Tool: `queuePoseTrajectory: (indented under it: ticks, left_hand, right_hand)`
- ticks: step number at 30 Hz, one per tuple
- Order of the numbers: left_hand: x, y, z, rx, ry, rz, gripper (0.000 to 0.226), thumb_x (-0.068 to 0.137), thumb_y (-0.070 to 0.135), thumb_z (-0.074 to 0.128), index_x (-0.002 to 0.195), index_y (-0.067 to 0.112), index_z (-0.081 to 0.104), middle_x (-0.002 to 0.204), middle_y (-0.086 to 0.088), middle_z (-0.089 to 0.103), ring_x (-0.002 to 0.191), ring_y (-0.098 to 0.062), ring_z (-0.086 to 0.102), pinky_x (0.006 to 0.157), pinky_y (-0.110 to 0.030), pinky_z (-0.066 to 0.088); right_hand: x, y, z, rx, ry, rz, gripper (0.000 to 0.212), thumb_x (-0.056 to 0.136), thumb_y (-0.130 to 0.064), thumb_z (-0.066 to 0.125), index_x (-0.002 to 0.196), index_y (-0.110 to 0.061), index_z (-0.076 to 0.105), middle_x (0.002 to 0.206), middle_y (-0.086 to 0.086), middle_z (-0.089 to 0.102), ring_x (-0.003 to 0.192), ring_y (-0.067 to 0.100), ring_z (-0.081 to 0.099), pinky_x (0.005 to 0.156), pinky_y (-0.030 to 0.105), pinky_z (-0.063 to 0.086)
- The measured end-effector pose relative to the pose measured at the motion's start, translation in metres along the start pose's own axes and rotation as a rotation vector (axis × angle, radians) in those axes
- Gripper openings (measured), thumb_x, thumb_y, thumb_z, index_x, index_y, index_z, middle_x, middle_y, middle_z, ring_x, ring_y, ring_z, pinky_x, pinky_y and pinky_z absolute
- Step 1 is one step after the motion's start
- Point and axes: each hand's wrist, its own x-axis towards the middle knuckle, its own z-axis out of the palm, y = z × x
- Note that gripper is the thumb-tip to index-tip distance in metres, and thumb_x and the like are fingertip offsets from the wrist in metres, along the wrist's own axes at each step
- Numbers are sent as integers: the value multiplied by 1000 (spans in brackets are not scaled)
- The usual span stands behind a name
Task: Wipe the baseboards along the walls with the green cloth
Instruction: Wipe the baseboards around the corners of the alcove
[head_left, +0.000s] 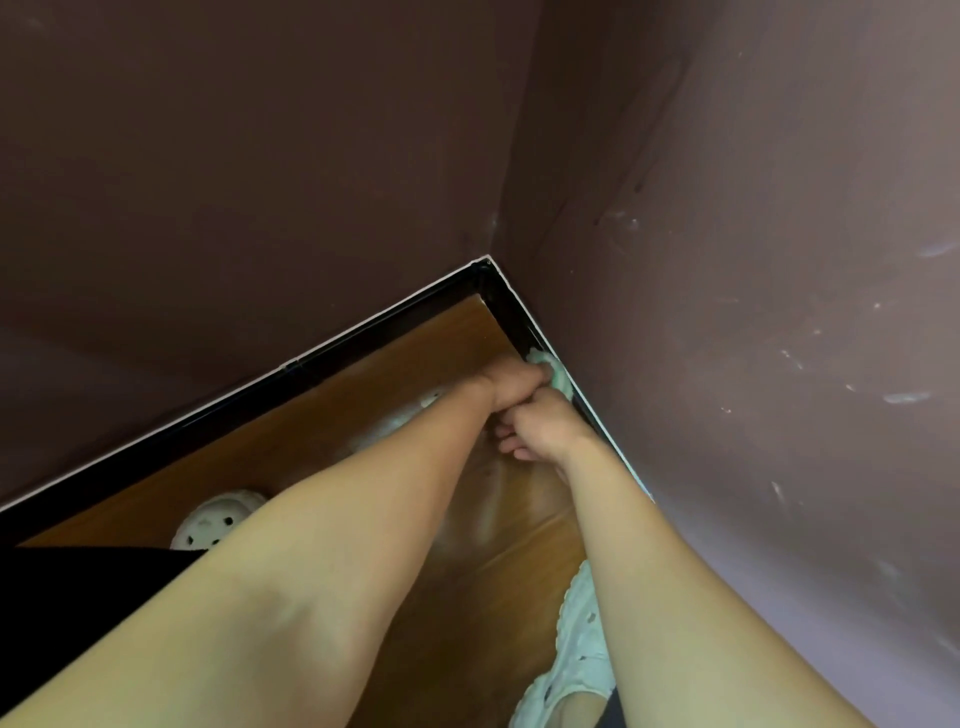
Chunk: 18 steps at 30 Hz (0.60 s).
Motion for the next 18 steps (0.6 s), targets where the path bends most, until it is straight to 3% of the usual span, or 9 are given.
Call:
queuePoseTrajectory:
  ticks: [2,5,7,9,13,16,18]
  left_hand:
    - [-1,5,4,46,31,19,35,94,33,57,110,4,70,101,-12,70,94,-27,68,70,-28,45]
    - [3,8,-8,-249,155,-39,41,95,32,51,112,-1,68,105,-18,72,95,-31,72,79,-36,57]
    - [13,11,-24,-483,250,-51,50,89,35,43,111,-4,66,107,-27,72,92,-39,74,82,-46,60]
    - [20,17,-34,-549,283,-21,45,92,27,38,108,-5,65,105,-32,71,89,-43,73,79,-50,61]
    - [8,16,-23,-320,217,-27,37,98,16,46,126,-3,61,121,-19,67,109,-34,69,93,-44,59]
    - [-21,8,12,181,10,-1,28,93,16,54,113,1,68,114,-17,70,104,-31,69,84,-35,57]
    - [-28,4,28,251,33,24,30,97,18,51,118,1,66,115,-16,68,108,-31,66,83,-32,50]
  right_hand:
    - [-3,3,1,-41,-23,7,10,93,-14,51,98,-16,60,93,8,70,61,16,64,55,24,47]
    - [-8,9,-5,-59,-47,33,12,96,-15,48,89,-20,57,88,6,64,57,15,56,51,21,39]
    - [-7,12,-13,-26,-25,33,14,98,-15,46,102,-17,59,88,6,62,58,15,54,50,20,38]
    - [-5,17,-19,12,-5,40,22,100,-18,45,118,-15,57,89,6,63,60,14,55,48,18,40]
    - [-7,23,-20,24,0,51,20,100,-17,45,114,-15,58,90,7,63,61,15,56,50,20,40]
    - [-7,26,-16,-17,-6,48,16,97,-12,47,106,-13,60,93,7,68,66,17,62,55,24,47]
    - [-6,30,-12,-68,1,53,22,94,-11,48,110,-10,62,95,7,72,71,18,67,60,27,53]
